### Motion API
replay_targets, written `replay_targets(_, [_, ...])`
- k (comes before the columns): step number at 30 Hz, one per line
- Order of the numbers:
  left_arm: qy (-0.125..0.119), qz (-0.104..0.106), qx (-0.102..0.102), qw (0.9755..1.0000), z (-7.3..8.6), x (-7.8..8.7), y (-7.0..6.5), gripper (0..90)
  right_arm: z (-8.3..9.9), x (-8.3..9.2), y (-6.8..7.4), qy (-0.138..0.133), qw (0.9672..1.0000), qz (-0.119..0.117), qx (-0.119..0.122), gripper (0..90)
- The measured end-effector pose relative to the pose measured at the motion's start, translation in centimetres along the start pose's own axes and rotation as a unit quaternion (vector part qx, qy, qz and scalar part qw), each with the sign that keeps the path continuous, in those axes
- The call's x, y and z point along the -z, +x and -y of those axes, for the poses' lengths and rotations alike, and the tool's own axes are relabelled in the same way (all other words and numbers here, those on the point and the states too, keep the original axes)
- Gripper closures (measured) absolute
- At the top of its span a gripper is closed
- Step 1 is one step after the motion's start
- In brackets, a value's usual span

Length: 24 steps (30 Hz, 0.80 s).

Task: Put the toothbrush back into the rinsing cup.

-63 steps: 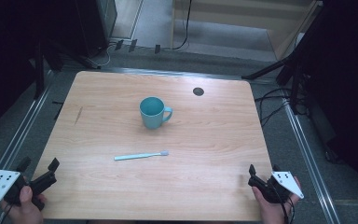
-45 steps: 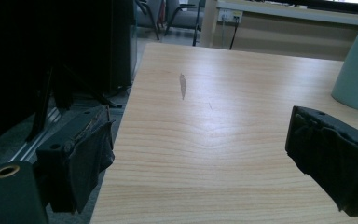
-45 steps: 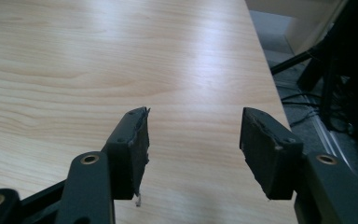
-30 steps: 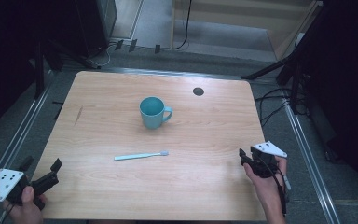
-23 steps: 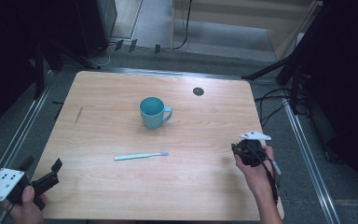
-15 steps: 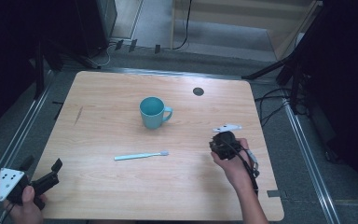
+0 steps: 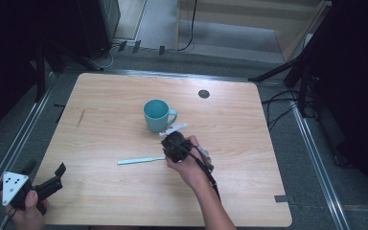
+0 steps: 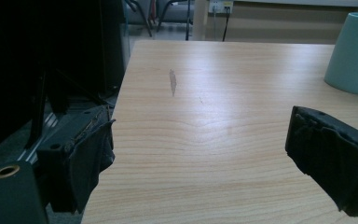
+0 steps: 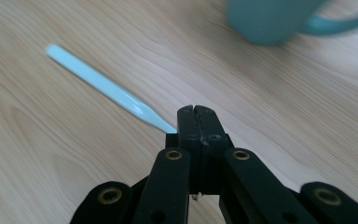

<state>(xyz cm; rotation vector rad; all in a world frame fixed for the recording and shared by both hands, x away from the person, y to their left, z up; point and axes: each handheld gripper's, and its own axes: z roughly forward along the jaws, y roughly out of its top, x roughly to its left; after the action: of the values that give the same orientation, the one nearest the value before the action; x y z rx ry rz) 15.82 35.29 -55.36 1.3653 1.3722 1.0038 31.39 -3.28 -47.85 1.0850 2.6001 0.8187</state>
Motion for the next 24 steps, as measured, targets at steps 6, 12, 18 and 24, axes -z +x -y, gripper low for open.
replay_targets(6, [-0.002,0.001,-0.001,1.0000,0.0,0.0,0.0,8.0,-3.3,-3.5,4.4,0.009,0.9987,-0.038,0.033,90.0])
replay_targets(12, [-0.003,0.004,-0.001,1.0000,0.0,0.0,0.0,8.0,-5.3,-6.5,7.6,0.040,0.9969,-0.044,0.053,90.0])
replay_targets(18, [-0.002,0.005,-0.005,1.0000,0.0,0.0,-0.1,8.0,-6.2,-8.5,9.1,0.049,0.9956,-0.057,0.057,90.0])
replay_targets(24, [-0.002,0.007,-0.006,1.0000,0.0,0.0,-0.1,8.0,-6.2,-9.4,10.3,0.062,0.9930,-0.062,0.078,90.0])
